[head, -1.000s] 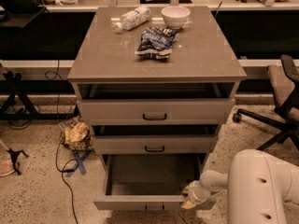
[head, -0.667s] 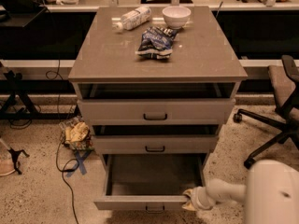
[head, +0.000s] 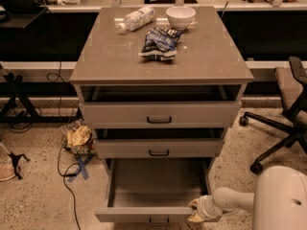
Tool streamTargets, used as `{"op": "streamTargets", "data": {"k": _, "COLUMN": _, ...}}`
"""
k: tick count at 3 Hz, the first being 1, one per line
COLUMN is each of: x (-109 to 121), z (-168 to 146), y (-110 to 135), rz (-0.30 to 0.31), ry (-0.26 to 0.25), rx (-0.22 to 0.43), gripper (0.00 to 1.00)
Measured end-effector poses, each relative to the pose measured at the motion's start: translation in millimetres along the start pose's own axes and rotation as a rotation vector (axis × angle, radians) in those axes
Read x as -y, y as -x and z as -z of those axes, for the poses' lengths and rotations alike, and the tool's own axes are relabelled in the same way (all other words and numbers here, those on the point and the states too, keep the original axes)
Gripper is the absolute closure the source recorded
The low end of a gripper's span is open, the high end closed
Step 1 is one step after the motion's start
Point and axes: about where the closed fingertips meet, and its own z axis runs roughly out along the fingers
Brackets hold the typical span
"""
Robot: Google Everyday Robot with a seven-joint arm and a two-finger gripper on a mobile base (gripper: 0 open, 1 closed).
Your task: Open bottom drawer
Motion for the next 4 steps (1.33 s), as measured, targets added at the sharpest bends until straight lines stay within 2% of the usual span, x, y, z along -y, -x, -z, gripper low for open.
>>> {"op": "streamTargets", "data": {"k": 1, "x": -21.2, "z": -0.5, "y": -12.8, "rz": -0.022, "ry": -0.025, "rx": 0.032, "gripper": 1.0}}
{"op": "streamTargets", "data": {"k": 3, "x": -20.4, "z": 3.2, "y": -9.2, "rz": -0.022, "ry": -0.026, "rx": 0.032, "gripper": 1.0}}
{"op": "streamTargets", "data": {"k": 4, "x": -40.7, "z": 1.9, "y": -20.1, "rz": -0.04, "ry": -0.047, "rx": 0.058, "gripper": 1.0}}
